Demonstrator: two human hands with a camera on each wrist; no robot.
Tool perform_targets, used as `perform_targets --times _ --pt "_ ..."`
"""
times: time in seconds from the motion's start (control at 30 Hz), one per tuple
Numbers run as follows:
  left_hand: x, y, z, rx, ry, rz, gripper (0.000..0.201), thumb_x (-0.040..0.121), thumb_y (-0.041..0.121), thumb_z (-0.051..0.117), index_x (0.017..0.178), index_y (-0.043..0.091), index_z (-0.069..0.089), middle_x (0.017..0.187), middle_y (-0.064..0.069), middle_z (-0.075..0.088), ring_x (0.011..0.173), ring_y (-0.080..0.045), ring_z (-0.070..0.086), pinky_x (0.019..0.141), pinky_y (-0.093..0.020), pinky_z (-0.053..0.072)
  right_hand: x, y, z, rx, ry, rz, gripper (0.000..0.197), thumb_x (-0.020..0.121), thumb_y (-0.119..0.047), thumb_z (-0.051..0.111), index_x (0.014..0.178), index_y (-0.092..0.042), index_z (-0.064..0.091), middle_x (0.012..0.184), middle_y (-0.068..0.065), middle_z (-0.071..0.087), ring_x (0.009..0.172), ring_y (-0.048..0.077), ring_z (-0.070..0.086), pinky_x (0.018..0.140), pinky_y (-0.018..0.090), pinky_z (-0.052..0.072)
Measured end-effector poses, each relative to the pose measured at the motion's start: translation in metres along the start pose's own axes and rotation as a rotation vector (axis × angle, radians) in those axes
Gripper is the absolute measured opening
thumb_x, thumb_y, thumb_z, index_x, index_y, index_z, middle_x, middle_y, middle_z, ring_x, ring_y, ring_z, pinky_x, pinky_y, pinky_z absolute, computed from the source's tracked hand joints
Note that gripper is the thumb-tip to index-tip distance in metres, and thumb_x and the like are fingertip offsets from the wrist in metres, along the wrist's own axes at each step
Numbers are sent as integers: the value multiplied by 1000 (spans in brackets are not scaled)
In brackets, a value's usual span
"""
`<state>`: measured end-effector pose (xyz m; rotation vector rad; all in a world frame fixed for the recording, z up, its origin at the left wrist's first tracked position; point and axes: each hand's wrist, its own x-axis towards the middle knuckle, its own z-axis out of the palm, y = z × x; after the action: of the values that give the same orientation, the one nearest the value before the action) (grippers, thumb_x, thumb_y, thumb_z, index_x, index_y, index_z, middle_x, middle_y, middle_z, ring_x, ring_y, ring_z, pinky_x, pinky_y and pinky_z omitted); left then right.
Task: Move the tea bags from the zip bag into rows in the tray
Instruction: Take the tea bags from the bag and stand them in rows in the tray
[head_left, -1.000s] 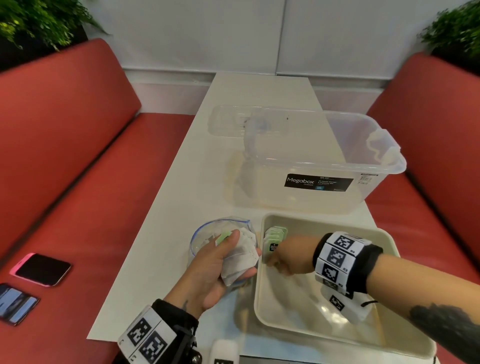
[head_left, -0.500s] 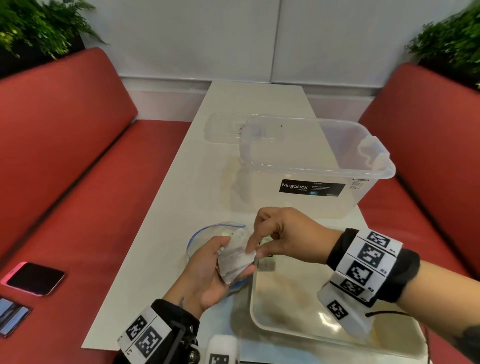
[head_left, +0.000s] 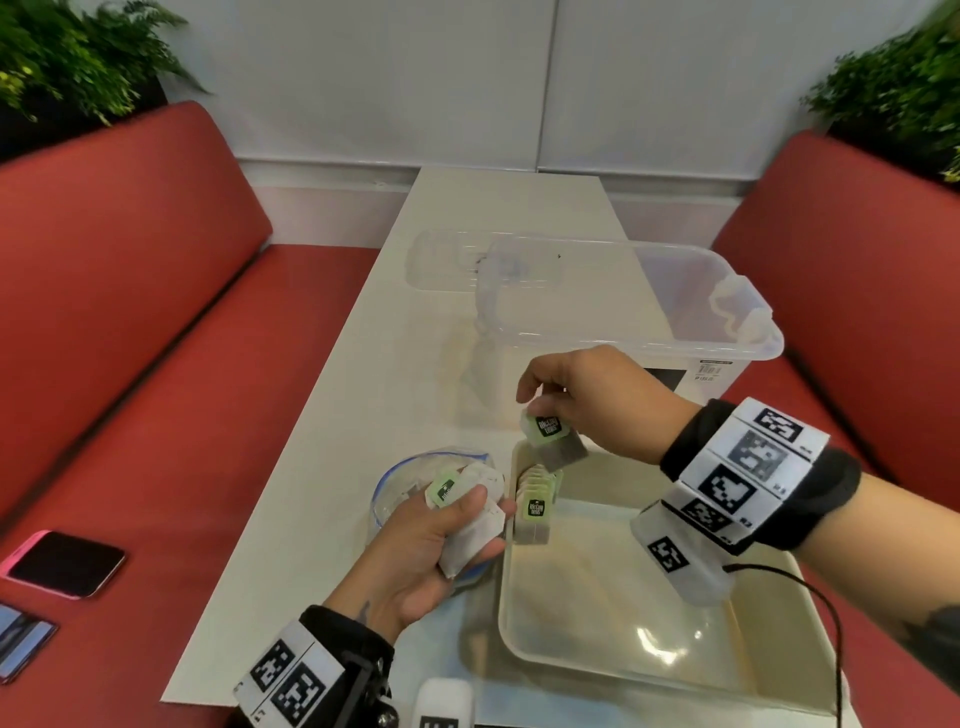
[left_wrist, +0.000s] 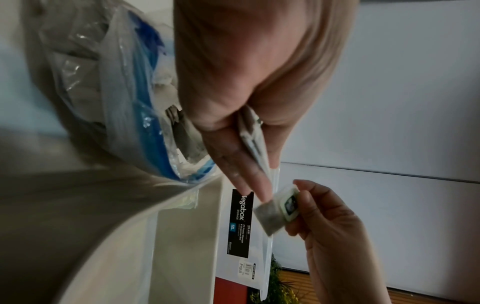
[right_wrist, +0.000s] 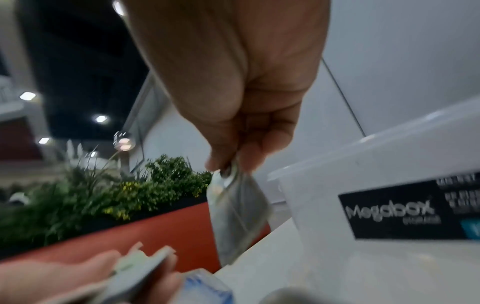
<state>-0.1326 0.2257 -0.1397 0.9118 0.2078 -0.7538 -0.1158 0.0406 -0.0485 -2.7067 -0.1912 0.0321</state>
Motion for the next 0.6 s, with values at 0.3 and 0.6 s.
perform_targets --times 0.3,0.6 --pt "-2 0 5 352 -158 186 44 73 5 71 110 27 65 108 -12 69 96 -27 67 57 -35 57 -3 2 9 176 -135 52 10 86 -18 66 77 -20 63 67 -1 68 45 5 60 53 15 46" --pt "-1 0 2 420 -147 227 38 82 -7 62 111 19 62 94 -13 69 82 -23 68 51 -31 55 -7 13 11 -120 -186 37 6 79 -22 71 84 -25 69 80 -8 66 80 13 59 73 29 47"
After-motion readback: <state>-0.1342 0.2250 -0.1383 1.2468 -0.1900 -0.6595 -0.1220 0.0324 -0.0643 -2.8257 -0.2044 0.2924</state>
